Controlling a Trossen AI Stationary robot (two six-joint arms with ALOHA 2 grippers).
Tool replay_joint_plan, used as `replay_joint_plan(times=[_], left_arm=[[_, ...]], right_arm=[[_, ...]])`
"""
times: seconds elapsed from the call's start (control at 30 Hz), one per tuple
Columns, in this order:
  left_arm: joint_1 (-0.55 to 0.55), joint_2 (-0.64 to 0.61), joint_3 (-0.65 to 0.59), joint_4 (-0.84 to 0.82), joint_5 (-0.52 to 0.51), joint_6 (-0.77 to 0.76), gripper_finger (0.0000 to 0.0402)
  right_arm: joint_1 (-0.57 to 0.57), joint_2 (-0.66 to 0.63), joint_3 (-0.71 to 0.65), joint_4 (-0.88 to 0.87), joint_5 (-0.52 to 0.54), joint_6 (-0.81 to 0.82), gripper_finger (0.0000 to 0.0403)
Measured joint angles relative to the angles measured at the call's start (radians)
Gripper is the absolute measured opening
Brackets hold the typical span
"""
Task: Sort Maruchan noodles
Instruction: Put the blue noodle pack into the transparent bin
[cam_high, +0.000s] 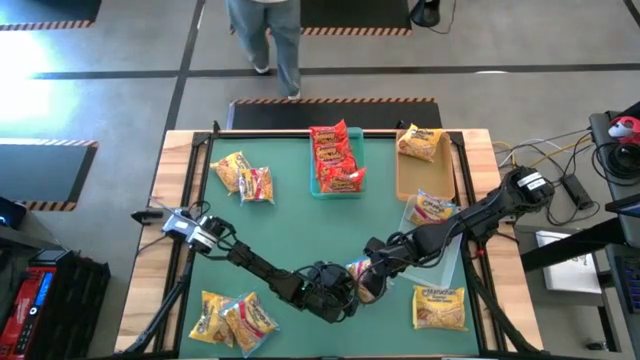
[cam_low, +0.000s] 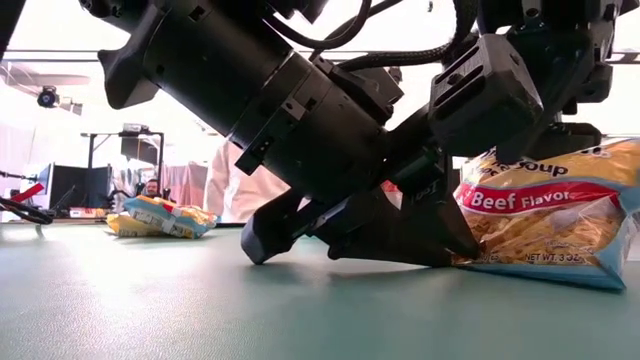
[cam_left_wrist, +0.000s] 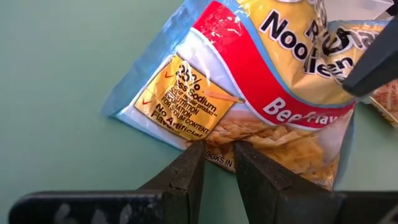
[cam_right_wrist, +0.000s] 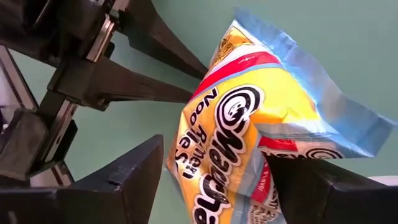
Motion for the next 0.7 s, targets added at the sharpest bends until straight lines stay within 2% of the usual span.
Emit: replay_joint_plan(times=[0.2,0.47,0.7], left_arm=[[0.012,0.011,0.001,-0.005,0.028,-0.024,0.0075],[0.016,0.039,0.004,-0.003,0.053,-0.096,0.0075],[0.017,0.039,0.003,-0.003,0.056,-0.097,0.0075]], right_arm=[[-0.015,0.004,0.019,-0.025,0.009,-0.018,0.0264],[-0.043,0.007,0.102,-0.228,0.02,-0.128,0.0268],[-0.051,0.013,0.1,-0.211,0.015,-0.128,0.0274]])
